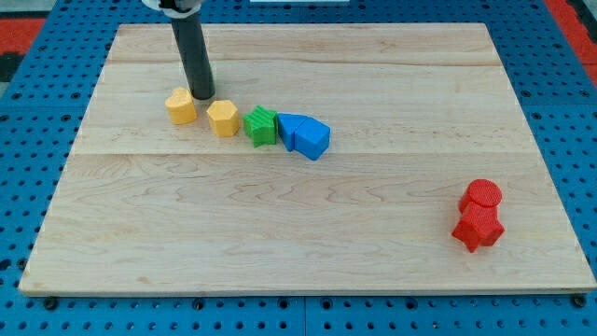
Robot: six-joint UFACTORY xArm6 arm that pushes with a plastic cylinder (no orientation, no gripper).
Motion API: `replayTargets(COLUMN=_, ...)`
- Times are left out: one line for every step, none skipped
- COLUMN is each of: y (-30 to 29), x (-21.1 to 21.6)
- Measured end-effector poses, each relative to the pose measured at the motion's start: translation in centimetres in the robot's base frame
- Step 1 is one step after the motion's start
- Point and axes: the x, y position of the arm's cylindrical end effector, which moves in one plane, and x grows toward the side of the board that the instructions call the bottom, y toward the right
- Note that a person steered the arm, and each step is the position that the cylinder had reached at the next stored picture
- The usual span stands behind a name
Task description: Move the heart towards the bottom left corner
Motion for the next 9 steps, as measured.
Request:
replayTargets(y=-3.8, x=-0.1)
replayTargets(y=-4.0, x=3.7)
replayTargets(y=-4.0, x=5.1)
replayTargets(y=-2.7, x=4.0)
replayTargets(y=-2.6, x=5.6)
replayTargets(y=0.3, x=10.3)
replayTargets(y=3.2, x=11.1)
replayTargets(y=-0.1, x=13.9)
replayTargets(y=-5.4, x=14.1)
